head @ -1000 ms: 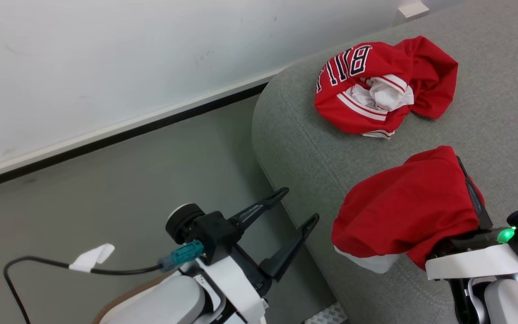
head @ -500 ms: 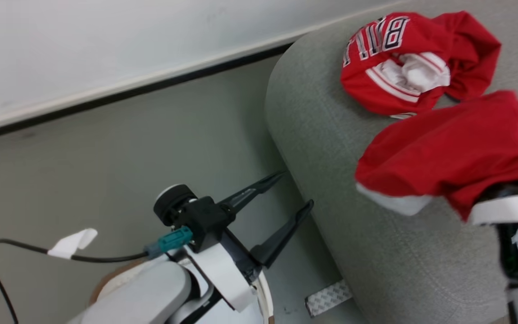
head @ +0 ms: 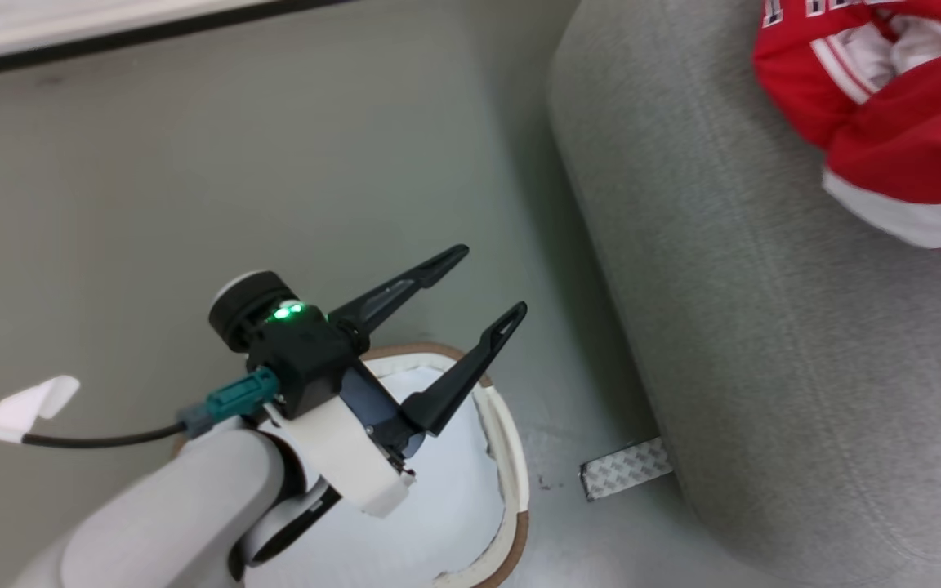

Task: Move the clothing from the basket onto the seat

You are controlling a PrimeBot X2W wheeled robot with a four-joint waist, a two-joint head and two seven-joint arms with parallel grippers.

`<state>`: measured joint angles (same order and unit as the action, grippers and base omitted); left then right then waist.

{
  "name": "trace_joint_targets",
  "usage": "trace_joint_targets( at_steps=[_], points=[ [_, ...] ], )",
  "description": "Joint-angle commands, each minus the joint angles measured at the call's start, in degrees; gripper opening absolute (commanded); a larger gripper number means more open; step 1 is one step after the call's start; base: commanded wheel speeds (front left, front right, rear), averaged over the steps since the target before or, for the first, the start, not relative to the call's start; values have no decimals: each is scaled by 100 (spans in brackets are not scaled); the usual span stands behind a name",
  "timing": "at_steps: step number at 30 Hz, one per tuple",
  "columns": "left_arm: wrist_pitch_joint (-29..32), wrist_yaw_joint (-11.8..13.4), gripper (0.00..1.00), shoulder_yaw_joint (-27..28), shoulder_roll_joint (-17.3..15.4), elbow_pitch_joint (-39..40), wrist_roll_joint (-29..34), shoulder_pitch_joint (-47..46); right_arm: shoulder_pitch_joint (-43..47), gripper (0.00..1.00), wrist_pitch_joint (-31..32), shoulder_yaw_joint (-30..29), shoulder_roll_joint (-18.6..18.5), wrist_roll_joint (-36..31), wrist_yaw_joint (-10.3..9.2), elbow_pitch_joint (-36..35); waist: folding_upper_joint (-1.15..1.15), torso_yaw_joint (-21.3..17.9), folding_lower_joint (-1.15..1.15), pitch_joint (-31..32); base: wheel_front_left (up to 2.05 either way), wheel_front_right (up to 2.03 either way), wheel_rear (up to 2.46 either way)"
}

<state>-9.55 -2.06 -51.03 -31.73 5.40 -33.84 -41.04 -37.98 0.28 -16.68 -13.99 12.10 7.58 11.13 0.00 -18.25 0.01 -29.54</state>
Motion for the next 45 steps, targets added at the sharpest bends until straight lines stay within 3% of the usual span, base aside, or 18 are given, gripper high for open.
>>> trace_joint_targets(
  at_steps=[1, 10, 16, 17, 18, 20, 21, 22, 23, 29, 40, 45],
  points=[
    [-6, -16, 100, 62, -110, 47, -36, -77, -169, 0, 122, -174, -290, -118, -17, 155, 0, 285, -1, -364, 0, 0, 0],
    [-93, -33, 100, 192, -254, 97, -97, -181, -319, 0, 617, -419, -1005, -731, -17, 1033, 0, 555, -1, -722, 0, 0, 0],
    [-157, -36, 100, 228, -232, 18, -128, -206, -329, 0, 1545, -320, -1068, -1157, -17, 1609, 0, 638, -1, -777, 0, 0, 0],
    [-173, -40, 100, 225, -223, -1, -135, -204, -324, 9, 1725, -312, -1029, -1152, -17, 1675, 0, 645, -1, -769, 0, 0, 0],
    [-192, -41, 100, 222, -211, -17, -136, -198, -320, 26, 1838, -285, -1014, -1156, -17, 1691, 0, 648, -1, -757, 0, 0, 0],
    [-215, -47, 100, 214, -197, -60, -149, -177, -317, 46, 1962, -280, -1010, -1168, -17, 1634, 0, 649, -1, -720, 0, 0, 0],
    [-220, -51, 100, 210, -189, -84, -150, -156, -298, 62, 2025, -237, -993, -1183, -17, 1601, 0, 644, -1, -689, 0, 0, 0],
    [-233, -51, 100, 202, -175, -107, -152, -131, -276, 94, 2078, -198, -986, -1180, -17, 1562, 0, 639, -1, -651, 0, 0, 0],
    [-248, -48, 100, 200, -164, -137, -166, -111, -260, 100, 2131, -171, -985, -1169, -17, 1524, 0, 628, -1, -613, 0, 0, 0],
    [-359, -33, 100, 164, -35, -385, -233, 76, 33, 100, 2647, 233, -1074, -706, -17, 1383, 0, 575, -1, -120, 0, 0, 0],
    [-519, 151, 100, 305, 151, -800, -529, 770, 926, 100, 4124, 1112, -1904, 611, -17, 742, 0, 513, -1, 1116, 0, 0, 0],
    [-559, 291, 100, 516, 201, -878, -609, 1129, 1255, 100, 4396, 1370, -2286, 1074, -17, 206, 0, 562, -1, 1621, 0, 0, 0]
  ],
)
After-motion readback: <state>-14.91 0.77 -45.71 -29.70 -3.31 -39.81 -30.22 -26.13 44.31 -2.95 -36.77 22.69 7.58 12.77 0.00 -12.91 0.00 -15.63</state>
